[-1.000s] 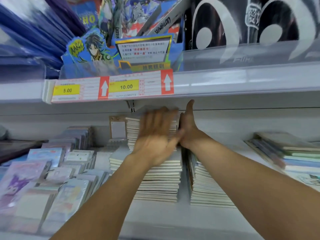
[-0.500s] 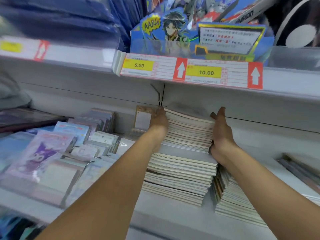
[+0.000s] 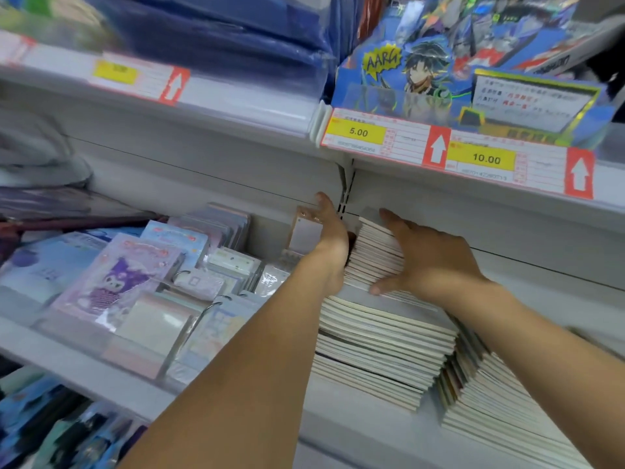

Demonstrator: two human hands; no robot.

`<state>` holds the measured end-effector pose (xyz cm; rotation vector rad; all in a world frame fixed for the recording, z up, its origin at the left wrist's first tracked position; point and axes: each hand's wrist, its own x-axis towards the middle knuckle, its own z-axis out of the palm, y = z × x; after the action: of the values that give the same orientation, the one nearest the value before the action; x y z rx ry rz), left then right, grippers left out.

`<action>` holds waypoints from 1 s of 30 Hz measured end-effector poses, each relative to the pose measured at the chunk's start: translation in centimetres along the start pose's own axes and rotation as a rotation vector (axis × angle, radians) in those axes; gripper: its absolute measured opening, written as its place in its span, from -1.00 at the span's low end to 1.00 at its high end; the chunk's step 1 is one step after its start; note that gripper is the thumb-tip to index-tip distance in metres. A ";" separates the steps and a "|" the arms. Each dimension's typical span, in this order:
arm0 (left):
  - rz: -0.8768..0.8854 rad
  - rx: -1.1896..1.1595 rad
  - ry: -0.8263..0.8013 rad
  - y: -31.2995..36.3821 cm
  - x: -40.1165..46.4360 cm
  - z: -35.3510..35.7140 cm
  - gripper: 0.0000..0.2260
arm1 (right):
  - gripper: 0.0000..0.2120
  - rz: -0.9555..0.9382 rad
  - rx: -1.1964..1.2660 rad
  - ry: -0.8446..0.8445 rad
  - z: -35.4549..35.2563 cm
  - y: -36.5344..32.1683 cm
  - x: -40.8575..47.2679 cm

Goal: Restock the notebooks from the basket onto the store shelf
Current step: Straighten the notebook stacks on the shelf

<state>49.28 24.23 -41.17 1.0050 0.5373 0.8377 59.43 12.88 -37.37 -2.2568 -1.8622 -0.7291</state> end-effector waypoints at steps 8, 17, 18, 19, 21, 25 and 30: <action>0.131 0.383 0.192 -0.4 -3.3 2.4 0.06 | -0.06 0.044 -0.063 0.264 3.1 2.0 -3.2; 0.634 0.765 0.193 -2.8 -2.7 1.3 -0.58 | -0.51 0.488 1.087 0.128 4.2 4.0 -4.4; 0.639 0.784 0.200 -2.9 -2.6 1.3 -0.59 | -0.51 0.482 1.097 0.130 4.2 3.6 -4.2; 0.631 0.792 0.206 -2.9 -2.5 1.3 -0.59 | -0.44 0.486 1.134 0.129 4.4 3.3 -4.0; 0.595 0.789 0.214 -2.8 -2.3 1.3 -0.58 | -0.26 0.508 1.190 0.149 4.8 2.8 -3.7; 0.578 0.796 0.270 -2.6 -2.0 1.2 -0.57 | -0.38 0.493 1.188 0.238 5.7 2.9 -3.3; 0.559 0.750 0.233 -2.5 -1.6 0.7 -0.52 | -0.40 0.471 1.239 0.265 5.6 2.9 -3.4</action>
<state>49.75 21.91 -43.05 1.8072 0.8145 1.3002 63.35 11.38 -43.18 -1.5067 -1.0378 0.2020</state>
